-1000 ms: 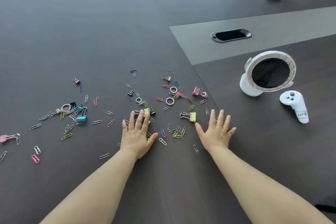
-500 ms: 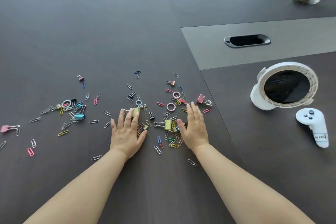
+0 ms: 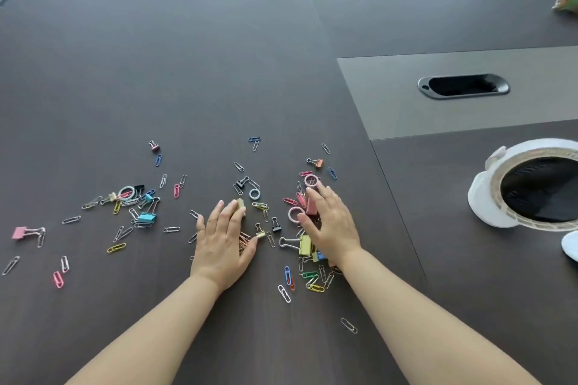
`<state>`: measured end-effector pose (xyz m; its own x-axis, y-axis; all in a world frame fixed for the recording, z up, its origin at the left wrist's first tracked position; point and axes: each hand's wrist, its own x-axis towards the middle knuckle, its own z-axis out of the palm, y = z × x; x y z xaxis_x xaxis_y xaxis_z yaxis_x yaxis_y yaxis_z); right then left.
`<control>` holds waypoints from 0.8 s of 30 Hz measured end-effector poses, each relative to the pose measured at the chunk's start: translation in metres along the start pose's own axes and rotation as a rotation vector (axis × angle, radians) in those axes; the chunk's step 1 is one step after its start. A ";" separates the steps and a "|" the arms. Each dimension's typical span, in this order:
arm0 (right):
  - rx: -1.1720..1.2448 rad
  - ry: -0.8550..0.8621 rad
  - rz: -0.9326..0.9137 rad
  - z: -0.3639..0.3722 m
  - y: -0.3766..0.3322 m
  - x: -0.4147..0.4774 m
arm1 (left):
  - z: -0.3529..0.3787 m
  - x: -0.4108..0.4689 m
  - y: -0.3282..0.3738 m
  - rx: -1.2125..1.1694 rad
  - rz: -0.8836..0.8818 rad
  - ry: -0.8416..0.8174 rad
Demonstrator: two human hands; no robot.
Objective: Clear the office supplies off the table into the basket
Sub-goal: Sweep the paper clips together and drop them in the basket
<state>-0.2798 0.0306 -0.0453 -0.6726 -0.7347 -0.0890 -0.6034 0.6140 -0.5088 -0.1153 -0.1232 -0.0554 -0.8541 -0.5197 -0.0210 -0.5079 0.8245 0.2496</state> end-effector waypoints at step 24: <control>0.150 0.007 -0.095 -0.018 0.000 0.104 | -0.029 0.175 -0.015 0.102 0.183 -0.268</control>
<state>-0.3570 -0.0407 -0.0391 -0.6188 -0.7851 -0.0286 -0.5940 0.4914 -0.6369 -0.2538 -0.2327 -0.0344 -0.9244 -0.2950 -0.2417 -0.3405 0.9239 0.1747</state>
